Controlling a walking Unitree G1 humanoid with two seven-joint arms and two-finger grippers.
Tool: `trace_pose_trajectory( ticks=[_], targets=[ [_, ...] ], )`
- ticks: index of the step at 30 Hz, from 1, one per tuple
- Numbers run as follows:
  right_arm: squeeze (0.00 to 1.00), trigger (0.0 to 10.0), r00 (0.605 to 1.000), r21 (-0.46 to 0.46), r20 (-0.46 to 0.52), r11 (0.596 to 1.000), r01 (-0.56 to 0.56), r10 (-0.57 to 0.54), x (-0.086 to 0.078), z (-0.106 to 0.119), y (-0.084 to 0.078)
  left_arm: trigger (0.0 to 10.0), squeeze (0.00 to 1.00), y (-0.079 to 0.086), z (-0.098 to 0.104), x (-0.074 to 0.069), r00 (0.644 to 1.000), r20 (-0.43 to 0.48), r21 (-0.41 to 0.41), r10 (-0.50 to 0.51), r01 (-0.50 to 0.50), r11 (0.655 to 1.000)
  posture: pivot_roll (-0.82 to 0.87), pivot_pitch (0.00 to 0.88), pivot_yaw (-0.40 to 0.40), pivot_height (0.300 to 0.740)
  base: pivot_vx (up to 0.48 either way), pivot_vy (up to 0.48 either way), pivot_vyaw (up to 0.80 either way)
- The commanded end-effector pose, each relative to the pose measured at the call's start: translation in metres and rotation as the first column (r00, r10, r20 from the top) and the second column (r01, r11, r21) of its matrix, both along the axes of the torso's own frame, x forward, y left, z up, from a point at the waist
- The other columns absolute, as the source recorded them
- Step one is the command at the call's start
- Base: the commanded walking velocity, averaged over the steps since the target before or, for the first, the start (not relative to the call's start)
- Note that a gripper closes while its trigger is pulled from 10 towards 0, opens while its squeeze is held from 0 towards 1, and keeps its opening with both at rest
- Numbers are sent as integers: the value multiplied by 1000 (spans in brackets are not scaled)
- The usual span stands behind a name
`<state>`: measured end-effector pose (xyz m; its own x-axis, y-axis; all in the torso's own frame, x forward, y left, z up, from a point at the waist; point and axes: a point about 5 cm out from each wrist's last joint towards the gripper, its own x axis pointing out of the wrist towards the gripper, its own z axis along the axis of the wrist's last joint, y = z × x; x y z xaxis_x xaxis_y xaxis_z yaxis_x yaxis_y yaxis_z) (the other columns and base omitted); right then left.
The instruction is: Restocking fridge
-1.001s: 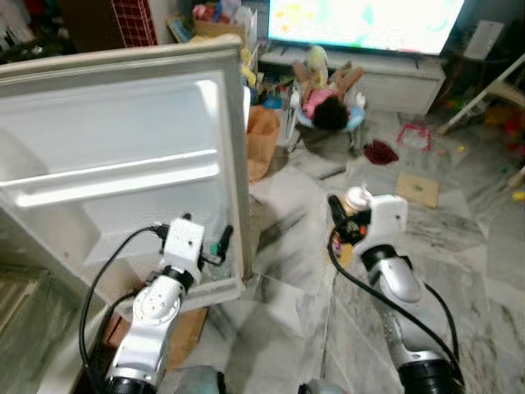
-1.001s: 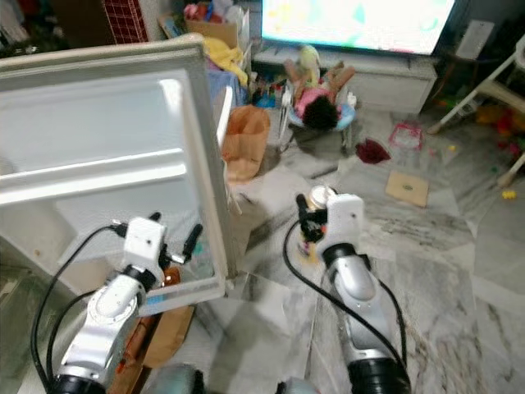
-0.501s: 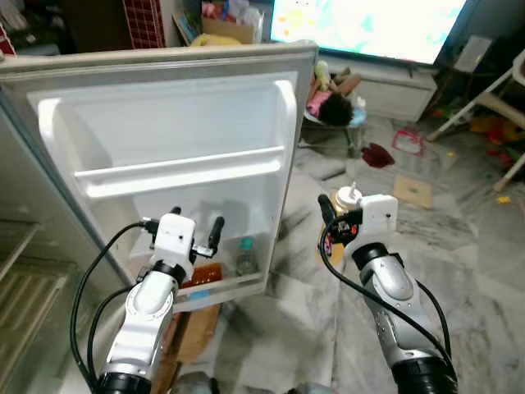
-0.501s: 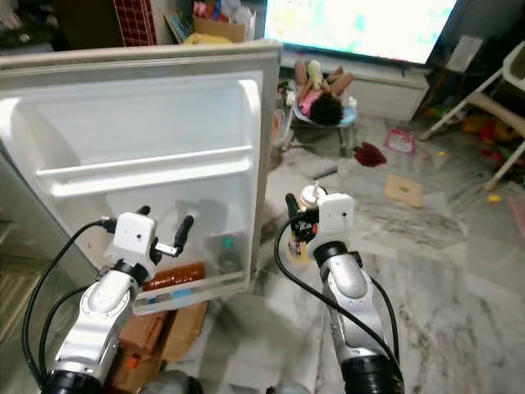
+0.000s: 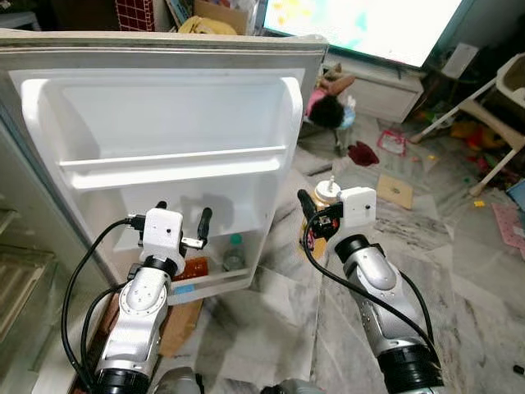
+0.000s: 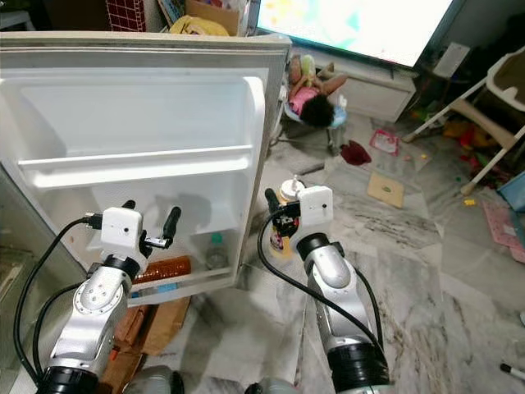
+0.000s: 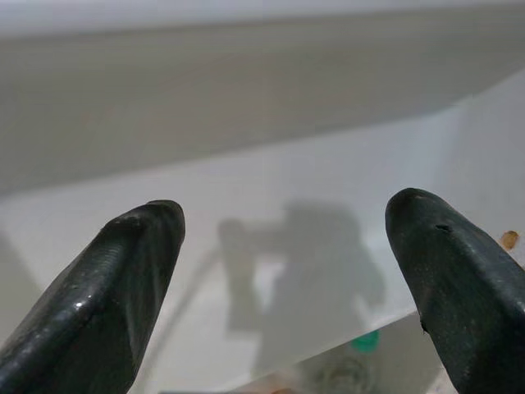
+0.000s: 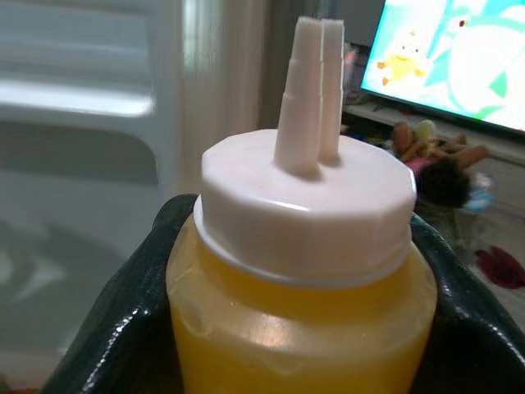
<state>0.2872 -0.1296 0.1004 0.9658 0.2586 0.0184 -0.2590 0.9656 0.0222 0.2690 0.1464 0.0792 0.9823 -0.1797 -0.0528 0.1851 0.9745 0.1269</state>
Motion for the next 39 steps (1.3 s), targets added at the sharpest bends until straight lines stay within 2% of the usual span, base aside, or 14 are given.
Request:
trace_pose_trajectory(
  ticks=[1, 3, 8, 16, 24, 31, 35, 39],
  targets=[
    [0, 10000, 1000, 0, 10, 1000, 22, -22, -1, 0, -3, 10000, 0, -2, 2, 2, 999, 3, 7, -32, 32, 999, 60, 25, -93, 740, 0, 352, 519],
    [0, 10000, 1000, -21, 17, 1000, 18, -17, -4, 0, -2, 10000, 0, -3, 3, 3, 999, 8, 11, -44, 44, 999, 53, 26, -84, 740, 0, 0, 634],
    [0, 10000, 1000, -2, 5, 1000, 26, -26, -6, -3, -2, 10000, 0, -8, 5, 6, 998, 16, 18, -59, 59, 998, 51, 25, -79, 740, 0, 0, 800],
    [0, 10000, 999, -9, 8, 999, 47, -47, 0, -3, -7, 10000, 0, -9, 5, 5, 998, 12, 15, -63, 63, 998, 65, 27, -84, 740, 0, 0, 800],
    [0, 10000, 997, -1, -9, 997, 74, -74, 0, -6, -7, 10000, 0, -8, 4, 3, 996, -8, 0, -87, 87, 996, 69, 27, -75, 740, 0, 0, 0],
    [0, 10000, 988, -7, -88, 992, 128, -128, -3, -19, -14, 10000, 0, -7, 5, 5, 994, -10, 9, -108, 108, 994, 59, 30, -66, 740, 0, 0, 0],
    [0, 10000, 967, -58, -195, 986, 157, -165, -8, -39, -22, 10000, 0, -7, 5, 7, 993, -14, 1, -116, 116, 993, 55, 32, -66, 740, 0, 0, 0],
    [0, 10000, 961, -55, -213, 984, 169, -176, -10, -43, -24, 10000, 0, -10, 5, 8, 992, -12, -1, -122, 122, 993, 55, 32, -66, 740, 0, 0, 0]
  ],
)
